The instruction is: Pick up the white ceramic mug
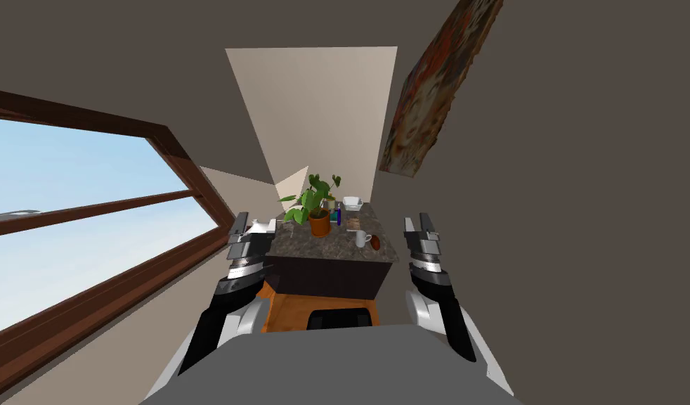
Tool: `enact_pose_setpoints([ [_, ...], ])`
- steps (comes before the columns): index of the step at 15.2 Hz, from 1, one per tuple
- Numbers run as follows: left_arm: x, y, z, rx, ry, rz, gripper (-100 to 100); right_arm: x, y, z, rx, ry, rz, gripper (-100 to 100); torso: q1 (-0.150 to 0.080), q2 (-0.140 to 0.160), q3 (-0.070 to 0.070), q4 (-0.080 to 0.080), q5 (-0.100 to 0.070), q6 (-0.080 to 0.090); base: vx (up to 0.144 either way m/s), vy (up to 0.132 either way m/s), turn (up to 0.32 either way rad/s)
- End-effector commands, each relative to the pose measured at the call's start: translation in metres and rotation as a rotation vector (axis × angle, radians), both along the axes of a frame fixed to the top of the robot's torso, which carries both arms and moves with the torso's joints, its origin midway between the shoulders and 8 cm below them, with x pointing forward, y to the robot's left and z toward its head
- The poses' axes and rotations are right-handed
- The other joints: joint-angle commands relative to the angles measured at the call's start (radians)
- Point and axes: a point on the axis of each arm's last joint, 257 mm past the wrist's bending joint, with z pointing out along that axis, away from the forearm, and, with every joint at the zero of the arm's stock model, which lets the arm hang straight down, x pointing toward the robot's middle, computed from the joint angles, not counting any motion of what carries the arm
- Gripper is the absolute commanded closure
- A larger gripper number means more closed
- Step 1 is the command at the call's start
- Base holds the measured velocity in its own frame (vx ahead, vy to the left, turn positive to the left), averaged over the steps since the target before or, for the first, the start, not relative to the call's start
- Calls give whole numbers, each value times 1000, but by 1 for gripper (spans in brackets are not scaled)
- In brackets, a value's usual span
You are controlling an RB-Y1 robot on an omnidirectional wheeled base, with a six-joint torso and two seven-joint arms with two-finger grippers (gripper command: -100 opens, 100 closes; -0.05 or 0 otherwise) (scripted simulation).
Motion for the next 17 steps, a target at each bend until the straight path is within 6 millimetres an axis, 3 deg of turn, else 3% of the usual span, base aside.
enact_pose_setpoints([
  [1, 0, 0, 0, 0, 0, 0, 0, 10, -2, -10, -3, 41, 31, -100, 0, 0, 0, 0, 0, 0, 3, 36, 88],
  [9, 0, 0, 0, 0, 0, 0, 0, 42, -22, -45, 42, 180, 93, -100, 8, -1, 0, 0, 2, 0, 5, 101, 82],
  [14, 0, 0, 0, 0, 0, 0, 0, 70, -52, -80, 117, 310, 127, -100, 8, -1, -1, 0, 2, 0, 6, 116, 110],
  [16, 0, 0, 0, 0, 0, 0, 0, 72, -54, -85, 123, 329, 122, -100, 10, 0, 0, 0, 2, 0, -7, 116, 56],
  [17, 0, 0, 0, 0, 0, 0, 0, 81, -67, -98, 157, 376, 127, -100, 8, 0, 0, 0, 2, 0, 0, 94, 99],
])
